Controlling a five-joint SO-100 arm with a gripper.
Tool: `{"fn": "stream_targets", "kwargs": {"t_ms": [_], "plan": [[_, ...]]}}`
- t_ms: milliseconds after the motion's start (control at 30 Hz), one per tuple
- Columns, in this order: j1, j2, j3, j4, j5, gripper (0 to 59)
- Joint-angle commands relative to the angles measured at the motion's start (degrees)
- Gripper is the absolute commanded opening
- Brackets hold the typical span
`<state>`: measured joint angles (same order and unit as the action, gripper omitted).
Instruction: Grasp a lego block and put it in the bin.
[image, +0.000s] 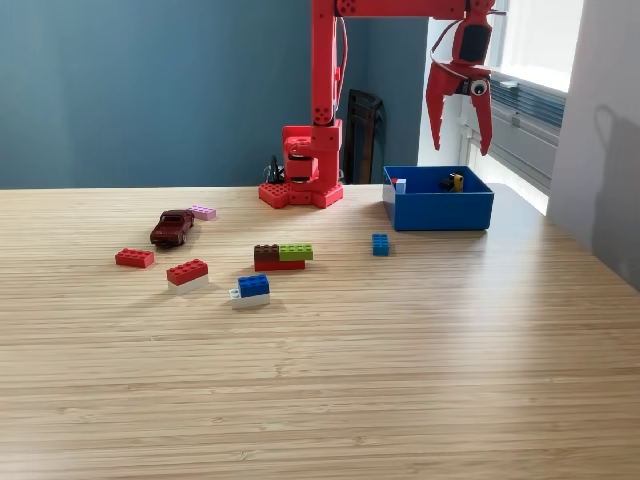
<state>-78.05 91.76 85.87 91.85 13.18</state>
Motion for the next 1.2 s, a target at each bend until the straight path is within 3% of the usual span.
{"fn": "stream_targets", "kwargs": {"t_ms": [33,100,300,667,900,1200], "plan": [[8.26,4.75,-2.37,0.79,1.76,4.6],[13.71,4.75,-2.64,0.79,2.46,0.1],[33.66,4.75,-3.43,0.7,1.41,0.1],[66.53,4.75,-5.8,-2.81,-9.23,0.1],[71.98,4.75,-0.62,-6.42,-11.87,0.1],[71.89,4.75,-0.44,-6.86,-11.87,0.1]]}}
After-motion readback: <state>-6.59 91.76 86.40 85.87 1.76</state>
